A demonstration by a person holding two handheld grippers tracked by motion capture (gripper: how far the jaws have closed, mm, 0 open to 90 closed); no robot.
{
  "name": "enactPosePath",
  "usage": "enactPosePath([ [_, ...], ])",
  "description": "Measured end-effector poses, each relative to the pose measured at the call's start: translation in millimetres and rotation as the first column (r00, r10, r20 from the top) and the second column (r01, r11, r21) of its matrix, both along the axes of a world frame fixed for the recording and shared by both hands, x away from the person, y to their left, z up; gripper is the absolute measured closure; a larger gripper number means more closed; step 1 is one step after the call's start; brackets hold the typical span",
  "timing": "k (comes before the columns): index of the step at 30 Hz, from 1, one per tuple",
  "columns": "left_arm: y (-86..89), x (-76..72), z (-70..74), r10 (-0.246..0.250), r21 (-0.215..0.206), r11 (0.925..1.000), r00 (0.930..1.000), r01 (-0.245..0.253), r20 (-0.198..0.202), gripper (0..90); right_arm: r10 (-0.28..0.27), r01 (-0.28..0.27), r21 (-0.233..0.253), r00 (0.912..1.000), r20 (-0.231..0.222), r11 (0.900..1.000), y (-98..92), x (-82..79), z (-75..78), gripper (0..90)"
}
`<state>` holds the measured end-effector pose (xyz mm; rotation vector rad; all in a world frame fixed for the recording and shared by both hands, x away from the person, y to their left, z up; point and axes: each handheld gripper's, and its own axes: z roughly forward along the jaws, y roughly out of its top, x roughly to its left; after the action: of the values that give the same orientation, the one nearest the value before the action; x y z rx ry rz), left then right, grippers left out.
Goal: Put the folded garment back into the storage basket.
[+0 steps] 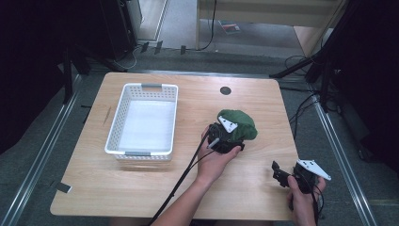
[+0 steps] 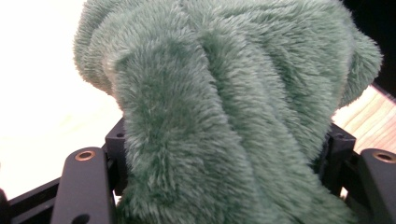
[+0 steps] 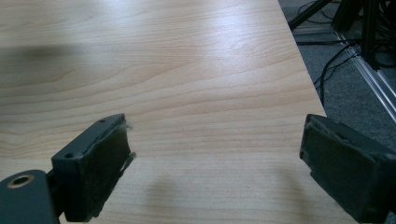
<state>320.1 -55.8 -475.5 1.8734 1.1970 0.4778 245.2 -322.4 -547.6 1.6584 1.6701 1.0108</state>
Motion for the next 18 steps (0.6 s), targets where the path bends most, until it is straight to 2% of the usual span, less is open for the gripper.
enactPosePath([
  [3, 4.8, -1.5, 6.0, -0.001, -0.005, 1.0000, 1.0000, 0.001, 0.008, 30.1, 0.001, -0.001, 0.000, 1.0000, 0.000, 1.000, 0.0, 0.0, 0.0, 8.1],
  [8, 17.2, -5.0, 21.1, 0.003, -0.038, 0.9993, 0.9996, -0.002, 0.027, 30.1, 0.002, -0.002, 0.000, 1.0000, 0.000, 1.000, 0.0, 0.1, -0.1, 8.1],
  [18, 36.4, -7.9, 36.4, 0.020, -0.057, 0.9982, 0.9986, -0.017, 0.048, 30.1, -0.001, 0.001, -0.002, 1.0000, -0.004, 1.000, 0.4, 0.1, 0.0, 8.2],
])
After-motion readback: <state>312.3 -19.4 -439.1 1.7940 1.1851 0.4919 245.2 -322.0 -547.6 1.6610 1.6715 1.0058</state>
